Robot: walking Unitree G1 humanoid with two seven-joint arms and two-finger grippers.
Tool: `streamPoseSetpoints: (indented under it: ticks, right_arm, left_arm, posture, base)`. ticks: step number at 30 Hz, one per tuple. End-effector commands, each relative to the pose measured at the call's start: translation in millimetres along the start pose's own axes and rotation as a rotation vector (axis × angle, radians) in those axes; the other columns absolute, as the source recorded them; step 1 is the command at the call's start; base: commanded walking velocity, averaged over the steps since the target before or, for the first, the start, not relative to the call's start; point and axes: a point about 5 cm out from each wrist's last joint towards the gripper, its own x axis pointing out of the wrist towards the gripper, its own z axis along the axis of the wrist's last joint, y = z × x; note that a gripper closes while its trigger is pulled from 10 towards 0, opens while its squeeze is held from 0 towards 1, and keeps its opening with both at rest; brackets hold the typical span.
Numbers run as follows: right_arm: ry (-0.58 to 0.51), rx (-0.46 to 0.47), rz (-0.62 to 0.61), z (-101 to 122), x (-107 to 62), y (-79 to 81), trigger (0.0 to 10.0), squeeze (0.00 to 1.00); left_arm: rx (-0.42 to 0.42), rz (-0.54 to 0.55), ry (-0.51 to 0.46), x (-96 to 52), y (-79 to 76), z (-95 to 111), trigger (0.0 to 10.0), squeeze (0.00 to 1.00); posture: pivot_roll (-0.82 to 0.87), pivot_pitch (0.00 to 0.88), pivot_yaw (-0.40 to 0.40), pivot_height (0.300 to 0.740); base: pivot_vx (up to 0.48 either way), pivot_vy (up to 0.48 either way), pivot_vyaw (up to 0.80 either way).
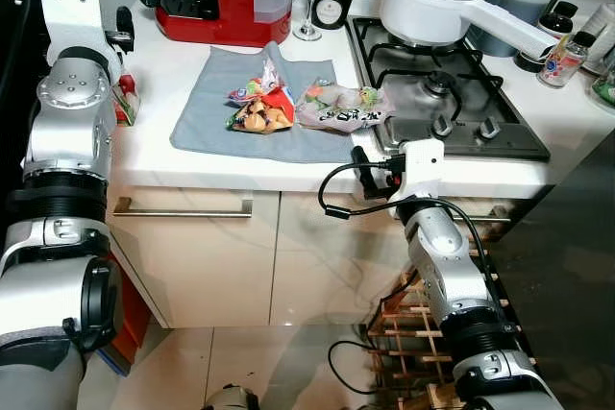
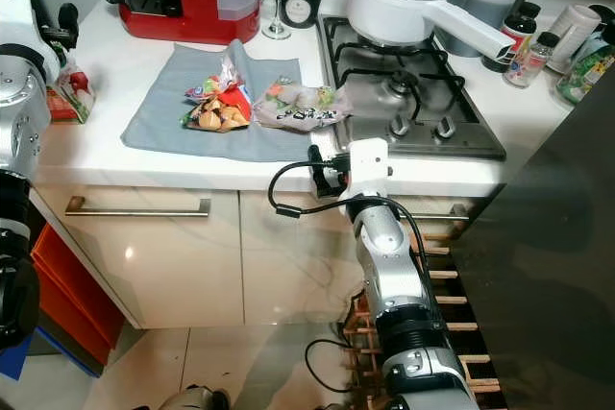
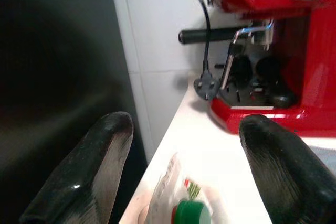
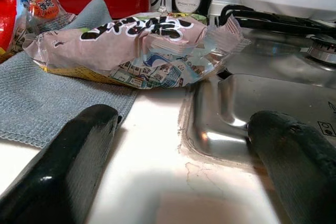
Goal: Restocking fridge
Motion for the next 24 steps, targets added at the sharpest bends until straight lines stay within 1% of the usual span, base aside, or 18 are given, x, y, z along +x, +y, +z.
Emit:
streamPoseSetpoints:
  ticks: [1,5,12,14,15,16,19,24]
  right_arm:
    - [0.011,0.006,0.002,-1,0.2,-0.4,10.0,0.02]
    - [0.014,0.007,0.006,-2,0.5,0.3,10.0,0.02]
    - [0.019,0.004,0.008,-2,0.7,0.1,10.0,0.01]
    - [0.022,0.003,0.009,-3,0.7,0.2,10.0,0.02]
    - [0.023,0.003,0.01,-3,0.7,0.6,10.0,0.02]
    - [0.024,0.003,0.01,-3,0.7,0.9,10.0,0.02]
    - [0.024,0.004,0.01,-3,0.7,1.2,10.0,0.02]
    - [0.027,0.005,0.007,-5,-0.5,0.8,10.0,0.01]
  left_arm:
    - [0.012,-0.013,0.006,3.1,-1.5,7,10.0,0.0]
    - [-0.023,-0.056,0.062,3.1,-10.0,-5,10.0,0.0]
    - [-0.025,-0.07,0.1,4.5,-16.1,-14,10.0,0.0]
    - [-0.036,-0.087,0.128,4.8,-20.8,-19,10.0,0.0]
    - [-0.041,-0.096,0.14,4.6,-23.7,-23,9.8,0.0]
    - [-0.042,-0.105,0.146,4.4,-26.0,-25,0.0,0.0]
    - [-0.04,-0.113,0.154,4.3,-28.0,-28,0.0,0.0]
    - [-0.024,-0.098,0.151,5.2,-25.4,-30,0.0,0.0]
  posture:
    - [0.0,0.0,-0.074,0.74]
    - [0.0,0.0,-0.073,0.74]
    - [0.0,0.0,-0.074,0.74]
    - [-0.01,0.0,-0.07,0.74]
    - [-0.01,0.0,-0.067,0.74]
    - [-0.01,0.0,-0.067,0.74]
    - [-0.01,0.0,-0.065,0.74]
    - [-0.01,0.0,-0.065,0.74]
  base:
    - [0.0,0.0,0.0]
    - [0.0,0.0,0.0]
    - [0.0,0.0,0.0]
    - [0.0,0.0,0.0]
    - [0.0,0.0,0.0]
    - [0.0,0.0,0.0]
    - [0.0,0.0,0.0]
    - [0.0,0.0,0.0]
